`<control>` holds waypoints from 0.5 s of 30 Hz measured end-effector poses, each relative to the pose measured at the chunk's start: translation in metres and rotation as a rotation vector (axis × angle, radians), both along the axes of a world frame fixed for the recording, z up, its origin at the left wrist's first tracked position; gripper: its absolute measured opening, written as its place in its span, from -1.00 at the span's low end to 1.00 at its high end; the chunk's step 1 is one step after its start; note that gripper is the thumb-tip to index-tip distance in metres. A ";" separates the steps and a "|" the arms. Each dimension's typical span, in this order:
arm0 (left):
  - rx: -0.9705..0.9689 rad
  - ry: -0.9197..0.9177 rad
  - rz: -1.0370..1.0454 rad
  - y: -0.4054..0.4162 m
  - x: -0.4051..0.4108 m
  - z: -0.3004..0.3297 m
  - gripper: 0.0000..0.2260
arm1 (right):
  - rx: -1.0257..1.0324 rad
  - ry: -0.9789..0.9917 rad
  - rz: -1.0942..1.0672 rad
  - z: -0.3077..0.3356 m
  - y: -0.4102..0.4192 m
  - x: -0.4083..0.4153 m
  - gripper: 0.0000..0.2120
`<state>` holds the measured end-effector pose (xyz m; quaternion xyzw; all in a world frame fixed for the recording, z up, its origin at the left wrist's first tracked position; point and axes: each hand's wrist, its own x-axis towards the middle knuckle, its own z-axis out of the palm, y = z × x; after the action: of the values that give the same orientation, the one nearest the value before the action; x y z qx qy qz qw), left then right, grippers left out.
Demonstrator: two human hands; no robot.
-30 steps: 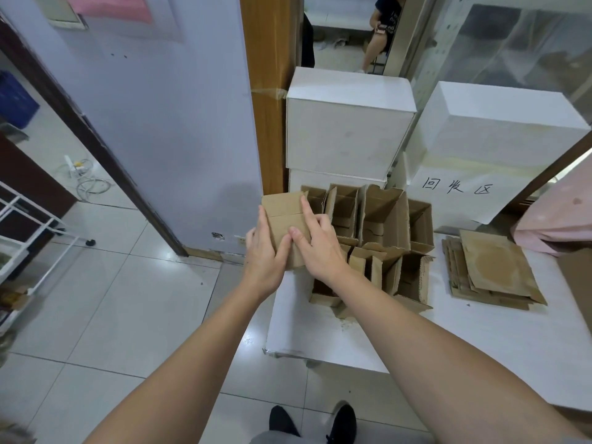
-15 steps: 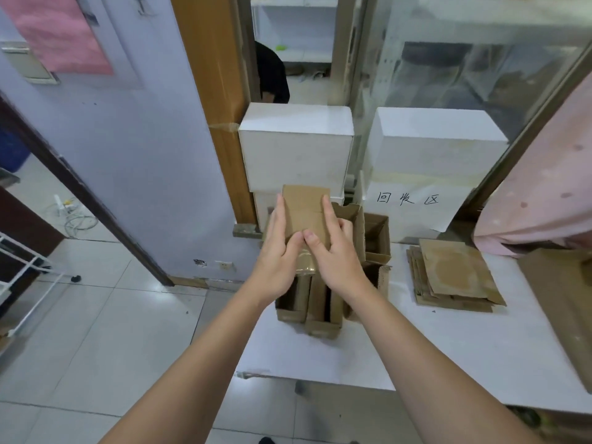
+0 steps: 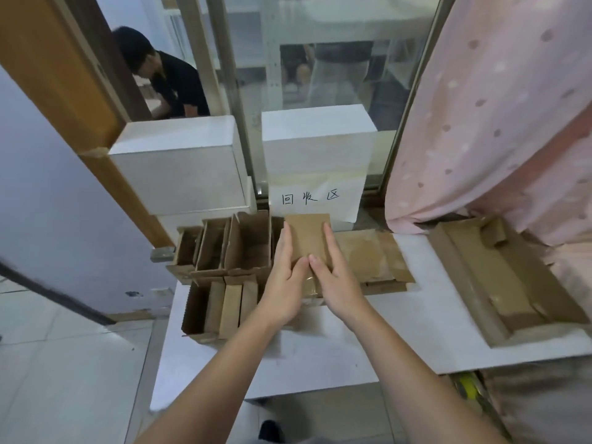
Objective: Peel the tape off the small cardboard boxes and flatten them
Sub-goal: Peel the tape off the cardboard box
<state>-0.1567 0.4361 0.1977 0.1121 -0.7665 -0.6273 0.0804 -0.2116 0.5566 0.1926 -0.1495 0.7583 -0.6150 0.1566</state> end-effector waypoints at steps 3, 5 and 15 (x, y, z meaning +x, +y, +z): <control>0.044 -0.031 -0.022 0.010 -0.014 -0.009 -0.42 | 0.030 -0.019 -0.026 -0.011 0.013 -0.011 -0.38; 0.062 -0.040 -0.028 0.014 -0.024 -0.020 -0.41 | 0.047 -0.021 -0.058 -0.017 0.019 -0.017 -0.37; 0.142 -0.133 -0.136 0.041 -0.071 -0.045 -0.45 | 0.140 -0.116 -0.169 -0.032 0.050 -0.048 -0.38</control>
<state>-0.2277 0.4774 0.1531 0.1070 -0.7296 -0.6751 -0.0216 -0.2600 0.6070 0.1602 -0.0381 0.7989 -0.5791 0.1577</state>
